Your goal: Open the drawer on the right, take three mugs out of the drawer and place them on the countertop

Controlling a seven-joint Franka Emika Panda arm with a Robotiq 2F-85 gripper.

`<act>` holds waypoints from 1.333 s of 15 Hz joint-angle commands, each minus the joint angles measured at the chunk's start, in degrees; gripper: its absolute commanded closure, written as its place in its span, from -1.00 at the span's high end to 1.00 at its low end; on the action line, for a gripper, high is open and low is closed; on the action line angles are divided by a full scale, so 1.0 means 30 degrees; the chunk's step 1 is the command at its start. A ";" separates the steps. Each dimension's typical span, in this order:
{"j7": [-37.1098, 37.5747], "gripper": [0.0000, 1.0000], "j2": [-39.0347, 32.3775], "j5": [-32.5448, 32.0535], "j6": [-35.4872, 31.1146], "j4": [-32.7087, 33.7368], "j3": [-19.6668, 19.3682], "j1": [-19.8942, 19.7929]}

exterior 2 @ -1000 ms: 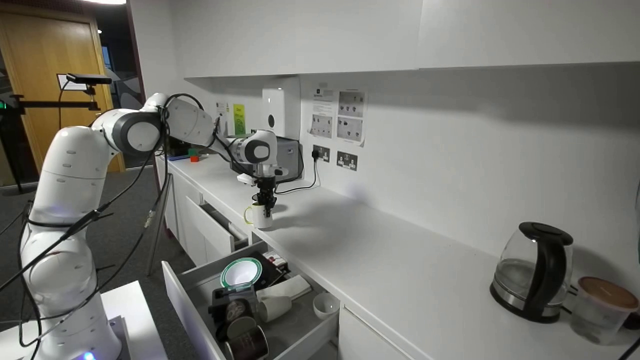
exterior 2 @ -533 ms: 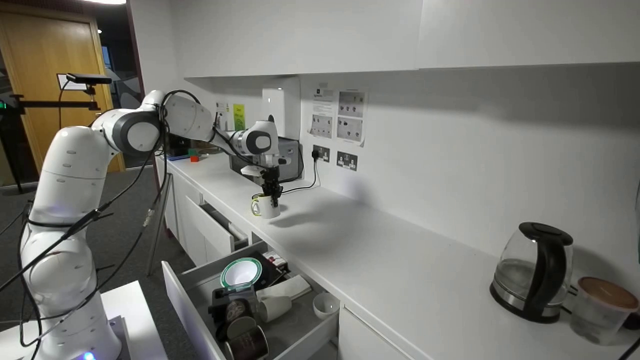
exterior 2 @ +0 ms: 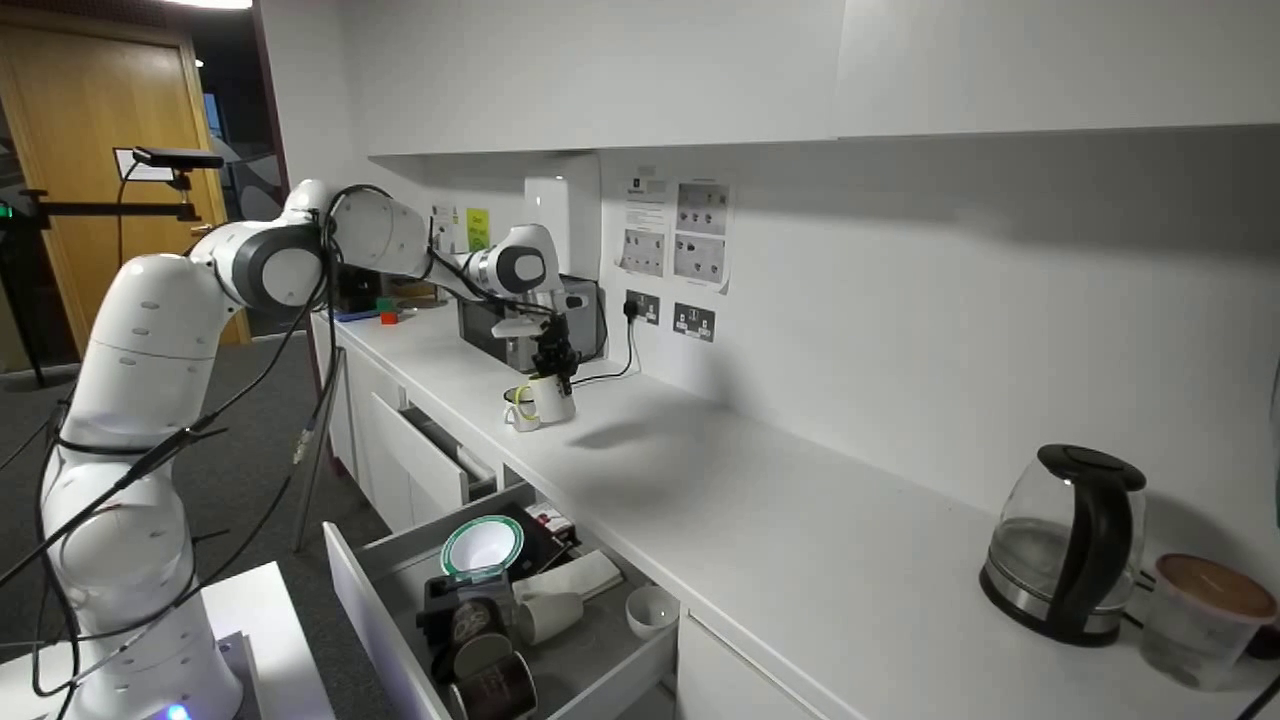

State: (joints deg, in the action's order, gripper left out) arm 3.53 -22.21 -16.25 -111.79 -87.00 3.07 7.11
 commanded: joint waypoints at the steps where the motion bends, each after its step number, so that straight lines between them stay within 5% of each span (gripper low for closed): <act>1: -0.1871 -0.94 -0.0756 -0.0058 0.0329 0.1532 -0.0031 -0.0040; 20: -0.4996 -0.94 -0.3275 0.2553 0.1665 0.4358 0.0209 -0.0732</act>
State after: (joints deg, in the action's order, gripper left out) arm -8.81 -30.42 -10.33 -109.89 -77.96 3.10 5.86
